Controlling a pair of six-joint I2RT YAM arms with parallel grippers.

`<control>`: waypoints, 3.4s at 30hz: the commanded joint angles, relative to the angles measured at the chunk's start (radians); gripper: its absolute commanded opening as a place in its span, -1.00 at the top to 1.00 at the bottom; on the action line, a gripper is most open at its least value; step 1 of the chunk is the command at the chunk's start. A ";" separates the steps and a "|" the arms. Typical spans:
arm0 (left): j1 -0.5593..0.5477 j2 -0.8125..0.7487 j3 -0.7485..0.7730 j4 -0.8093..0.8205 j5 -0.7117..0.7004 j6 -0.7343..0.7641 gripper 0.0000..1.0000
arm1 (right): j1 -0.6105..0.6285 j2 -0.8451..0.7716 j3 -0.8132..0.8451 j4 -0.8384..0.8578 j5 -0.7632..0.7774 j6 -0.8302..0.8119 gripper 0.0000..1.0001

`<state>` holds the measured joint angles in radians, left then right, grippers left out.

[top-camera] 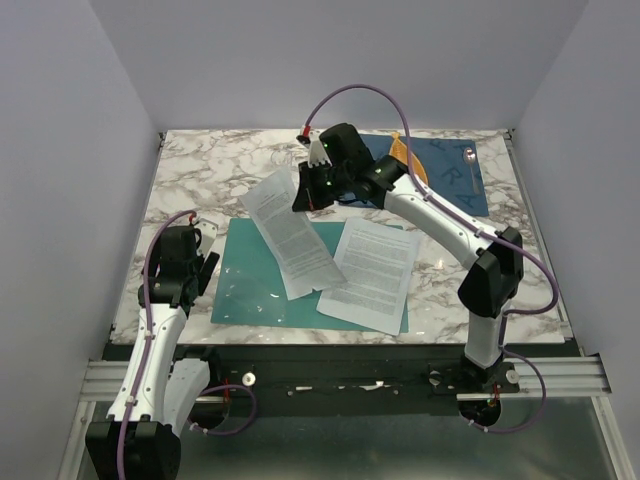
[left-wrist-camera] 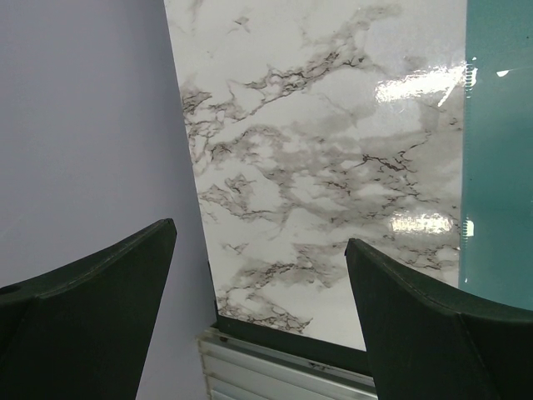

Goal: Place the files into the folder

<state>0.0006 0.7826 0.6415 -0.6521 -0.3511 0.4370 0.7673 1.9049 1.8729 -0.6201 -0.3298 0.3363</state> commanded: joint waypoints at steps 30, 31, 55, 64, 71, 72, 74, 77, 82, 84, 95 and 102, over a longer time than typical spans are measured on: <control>0.002 -0.051 -0.032 0.014 -0.029 0.026 -0.98 | 0.058 0.008 -0.106 0.189 -0.026 0.171 0.99; 0.002 -0.049 -0.034 0.014 -0.029 0.028 -0.98 | 0.058 0.009 -0.113 0.213 -0.028 0.179 0.99; 0.002 -0.065 -0.017 -0.004 -0.046 0.055 -0.98 | 0.053 0.086 -0.343 0.531 0.040 0.368 0.99; 0.004 -0.062 -0.019 -0.009 -0.042 0.055 -0.98 | 0.030 0.029 -0.463 0.603 0.173 0.414 0.94; 0.002 -0.063 -0.025 -0.004 -0.038 0.051 -0.98 | 0.012 0.036 -0.465 0.516 0.152 0.323 0.05; 0.004 -0.062 -0.025 -0.004 -0.038 0.051 -0.98 | 0.012 0.034 -0.469 0.508 0.158 0.305 0.05; 0.003 -0.060 -0.025 -0.006 -0.035 0.046 -0.98 | 0.012 0.029 -0.488 0.493 0.159 0.287 0.05; 0.004 -0.057 -0.020 -0.006 -0.035 0.045 -0.98 | 0.012 0.020 -0.514 0.487 0.164 0.264 0.17; 0.004 -0.052 -0.019 -0.006 -0.038 0.045 -0.98 | 0.012 0.013 -0.534 0.484 0.144 0.245 0.23; 0.003 -0.052 -0.022 -0.004 -0.040 0.045 -0.98 | 0.012 0.013 -0.541 0.477 0.132 0.230 0.14; 0.003 -0.045 -0.022 -0.003 -0.034 0.043 -0.98 | 0.012 -0.040 -0.616 0.381 0.152 0.165 -0.10; 0.002 -0.042 -0.022 0.003 -0.034 0.032 -0.98 | 0.012 -0.060 -0.653 0.382 0.137 0.190 0.35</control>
<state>0.0006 0.7403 0.6094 -0.6518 -0.3759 0.4675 0.7795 1.8690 1.2339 -0.2230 -0.1955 0.5243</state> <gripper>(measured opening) 0.988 0.380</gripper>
